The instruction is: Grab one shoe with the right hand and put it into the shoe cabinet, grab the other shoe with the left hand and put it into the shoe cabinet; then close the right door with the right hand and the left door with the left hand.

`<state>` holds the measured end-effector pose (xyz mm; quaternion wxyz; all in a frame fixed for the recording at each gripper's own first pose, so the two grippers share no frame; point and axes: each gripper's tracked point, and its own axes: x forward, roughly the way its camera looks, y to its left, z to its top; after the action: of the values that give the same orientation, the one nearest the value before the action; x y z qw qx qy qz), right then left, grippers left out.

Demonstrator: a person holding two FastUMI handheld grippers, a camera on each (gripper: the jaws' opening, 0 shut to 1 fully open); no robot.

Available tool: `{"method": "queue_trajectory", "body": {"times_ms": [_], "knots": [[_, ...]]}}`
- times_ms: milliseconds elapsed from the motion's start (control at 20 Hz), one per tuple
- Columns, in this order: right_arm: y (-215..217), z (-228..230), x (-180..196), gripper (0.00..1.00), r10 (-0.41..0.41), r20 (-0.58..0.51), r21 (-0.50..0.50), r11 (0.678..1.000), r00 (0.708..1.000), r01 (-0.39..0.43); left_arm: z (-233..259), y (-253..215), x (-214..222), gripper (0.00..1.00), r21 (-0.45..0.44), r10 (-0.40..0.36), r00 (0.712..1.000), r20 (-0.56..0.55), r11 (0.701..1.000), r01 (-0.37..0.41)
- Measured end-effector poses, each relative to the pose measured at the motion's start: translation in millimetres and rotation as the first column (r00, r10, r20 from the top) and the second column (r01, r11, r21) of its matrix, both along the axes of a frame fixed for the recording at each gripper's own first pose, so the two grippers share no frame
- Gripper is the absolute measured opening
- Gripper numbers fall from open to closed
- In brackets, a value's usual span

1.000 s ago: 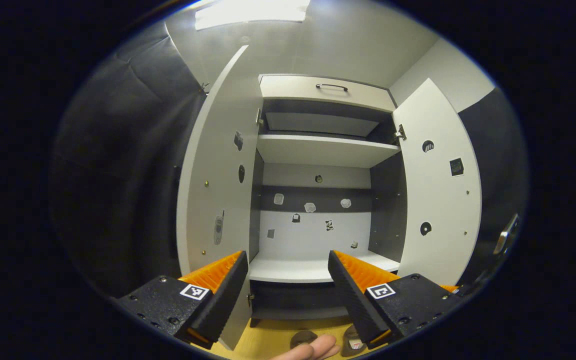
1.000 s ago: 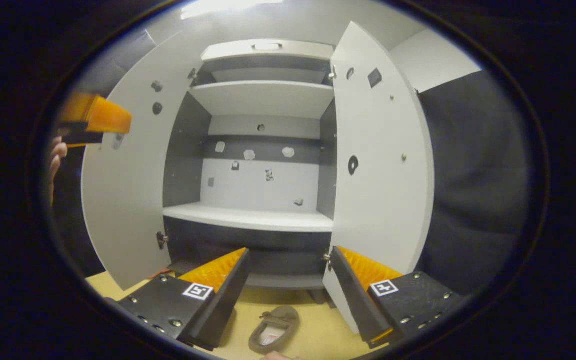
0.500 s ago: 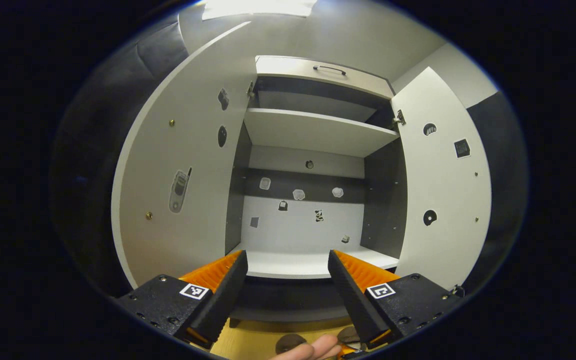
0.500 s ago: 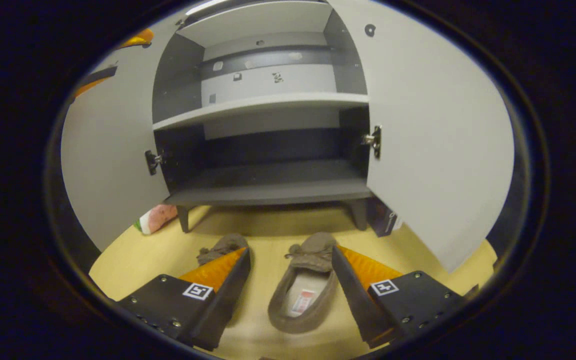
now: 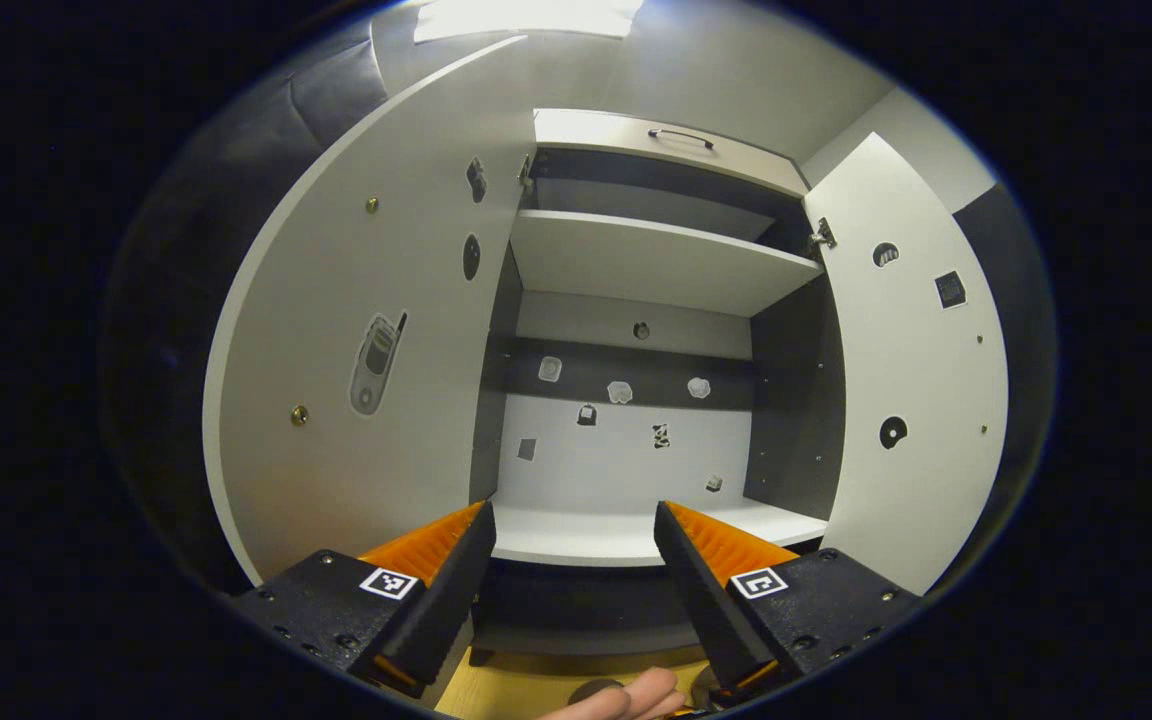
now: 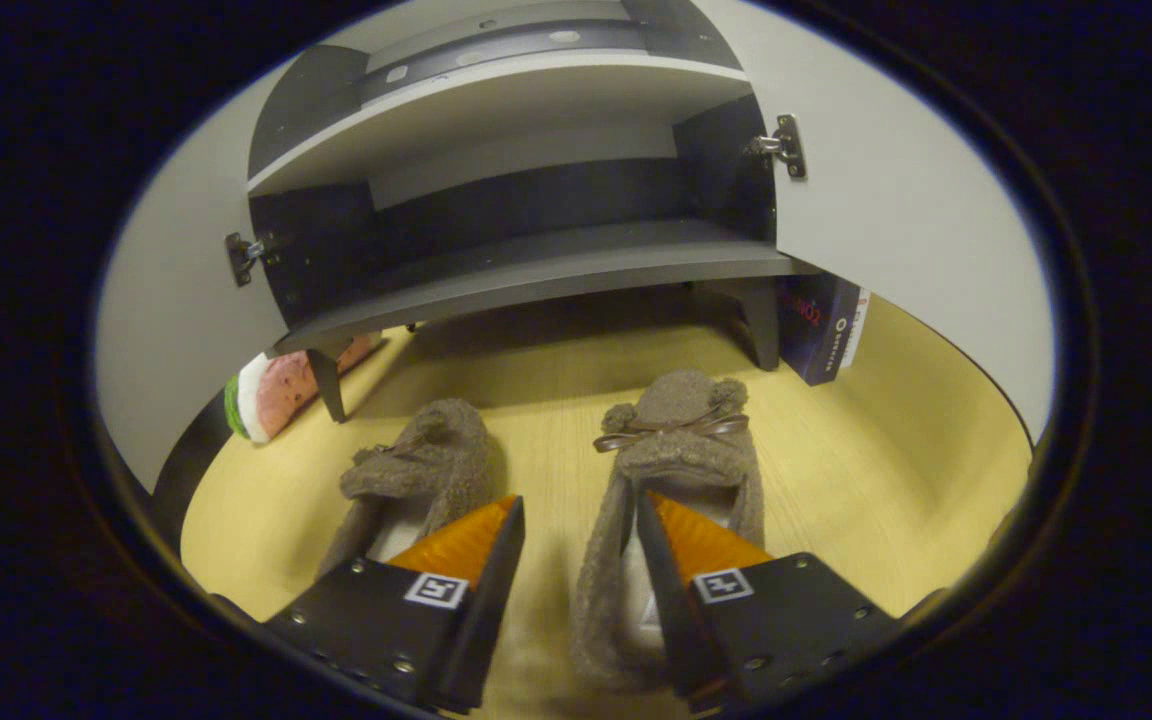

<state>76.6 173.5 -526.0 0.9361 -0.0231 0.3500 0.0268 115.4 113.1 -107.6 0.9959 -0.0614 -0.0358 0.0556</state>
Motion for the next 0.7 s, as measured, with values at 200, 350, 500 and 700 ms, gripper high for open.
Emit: {"method": "queue_trajectory", "body": {"times_ms": [200, 350, 500, 700], "knots": [[0.2, -13.8, 11.2, 0.29, 0.024, -0.045, 0.018, 1.000, 0.999, -0.023, -16.1, -2.6, 17.3, 0.98, 0.032, -0.036, 0.998, -0.043, 0.999, 0.038], [-8.4, -9.4, 13.8, 0.23, 0.037, -0.036, 0.000, 0.999, 0.999, -0.037, -32.3, -9.6, 31.8, 0.98, 0.045, -0.061, 0.994, -0.088, 0.997, 0.065], [-3.5, -14.1, 12.1, 0.06, 0.110, -0.035, 0.014, 0.994, 0.993, -0.109, -39.0, -20.3, 36.9, 0.98, 0.067, -0.096, 0.989, -0.108, 0.992, 0.104], [-0.4, 19.0, 9.7, 0.06, 0.202, 0.059, -0.003, 0.979, 0.978, -0.202, -43.6, -18.6, 44.5, 0.97, 0.089, -0.101, 0.988, -0.113, 0.990, 0.111]]}}
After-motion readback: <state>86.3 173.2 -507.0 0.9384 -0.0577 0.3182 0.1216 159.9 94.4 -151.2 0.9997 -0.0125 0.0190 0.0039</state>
